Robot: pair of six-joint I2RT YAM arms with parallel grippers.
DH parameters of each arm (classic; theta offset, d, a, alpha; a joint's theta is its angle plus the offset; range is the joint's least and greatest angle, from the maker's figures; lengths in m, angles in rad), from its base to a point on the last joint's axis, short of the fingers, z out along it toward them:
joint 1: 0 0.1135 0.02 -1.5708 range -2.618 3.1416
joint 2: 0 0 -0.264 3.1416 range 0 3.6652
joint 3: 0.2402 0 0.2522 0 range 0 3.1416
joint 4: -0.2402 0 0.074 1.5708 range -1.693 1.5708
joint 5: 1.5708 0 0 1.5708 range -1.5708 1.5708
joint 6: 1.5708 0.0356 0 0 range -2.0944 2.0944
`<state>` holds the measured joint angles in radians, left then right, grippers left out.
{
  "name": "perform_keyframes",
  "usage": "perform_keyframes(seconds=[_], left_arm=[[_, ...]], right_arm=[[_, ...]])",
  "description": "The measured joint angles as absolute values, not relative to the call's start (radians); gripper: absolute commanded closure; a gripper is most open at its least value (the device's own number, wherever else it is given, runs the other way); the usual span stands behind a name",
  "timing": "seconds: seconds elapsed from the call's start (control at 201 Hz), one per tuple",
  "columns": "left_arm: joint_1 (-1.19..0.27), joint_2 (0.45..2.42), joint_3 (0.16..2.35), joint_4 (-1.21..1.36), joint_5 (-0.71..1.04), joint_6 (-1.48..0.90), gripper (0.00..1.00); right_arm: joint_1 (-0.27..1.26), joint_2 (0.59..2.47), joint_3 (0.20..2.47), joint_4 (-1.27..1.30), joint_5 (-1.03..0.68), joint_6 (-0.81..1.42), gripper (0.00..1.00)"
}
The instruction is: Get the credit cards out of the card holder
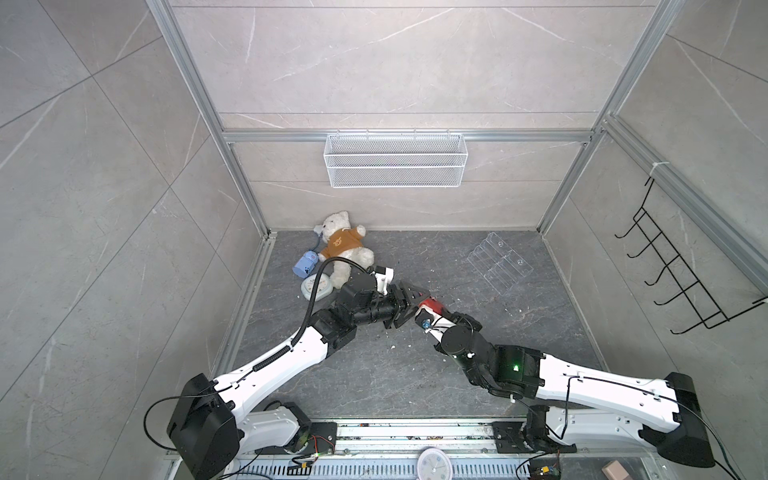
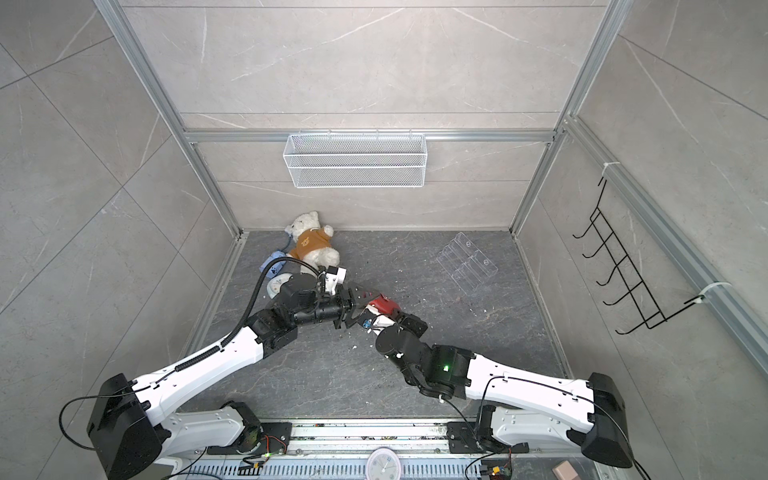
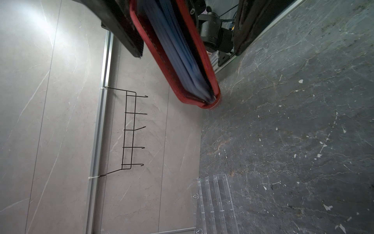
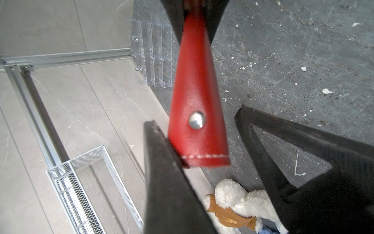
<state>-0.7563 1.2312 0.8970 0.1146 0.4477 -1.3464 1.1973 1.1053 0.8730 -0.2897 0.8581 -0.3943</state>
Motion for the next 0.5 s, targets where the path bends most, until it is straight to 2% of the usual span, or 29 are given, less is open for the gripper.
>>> perform_keyframes(seconds=[0.134,0.343,0.498], left_arm=[[-0.752,1.237,0.897,0.12,0.456,-1.355,0.46],[-0.74,1.246,0.892,0.12,0.461,-1.359,0.73],[-0.733,1.252,0.886,0.119,0.476,-1.357,0.99]], right_arm=[[1.209,1.117,0.861,-0.266,0.89,-0.444,1.0],[1.215,1.139,0.823,-0.211,0.925,-0.502,1.0],[1.216,1.139,0.814,-0.196,0.94,-0.522,0.63]])
